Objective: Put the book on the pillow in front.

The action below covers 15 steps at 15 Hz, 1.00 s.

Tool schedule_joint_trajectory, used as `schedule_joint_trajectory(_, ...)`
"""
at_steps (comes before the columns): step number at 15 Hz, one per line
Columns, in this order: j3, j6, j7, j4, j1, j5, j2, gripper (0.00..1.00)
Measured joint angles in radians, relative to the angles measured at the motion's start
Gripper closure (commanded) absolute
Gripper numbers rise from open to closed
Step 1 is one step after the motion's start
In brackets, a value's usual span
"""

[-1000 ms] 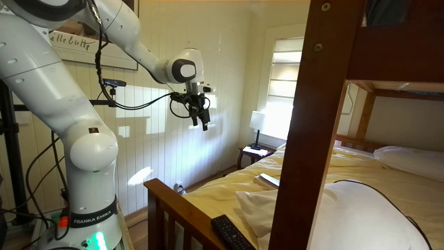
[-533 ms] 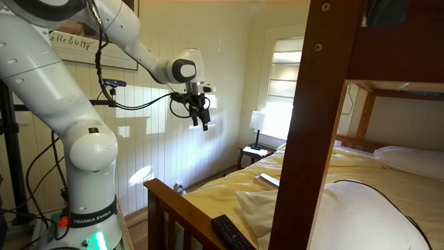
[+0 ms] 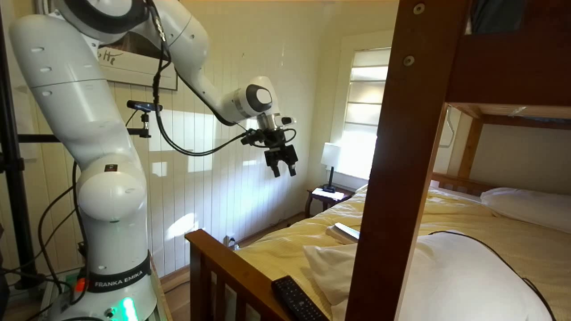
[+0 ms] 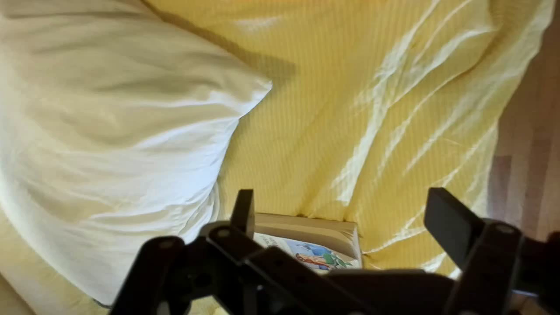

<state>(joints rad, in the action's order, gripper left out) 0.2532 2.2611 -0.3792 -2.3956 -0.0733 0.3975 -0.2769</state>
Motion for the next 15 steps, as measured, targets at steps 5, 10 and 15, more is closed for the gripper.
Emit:
schedule_joint_trajectory(5, -0.010, -0.079, -0.090, 0.240, 0.009, 0.309, 0.275, 0.00)
schedule_joint_trajectory(10, -0.076, -0.192, -0.201, 0.464, 0.105, 0.451, 0.485, 0.00)
schedule_joint_trajectory(15, -0.082, -0.202, -0.205, 0.487, 0.113, 0.453, 0.498, 0.00)
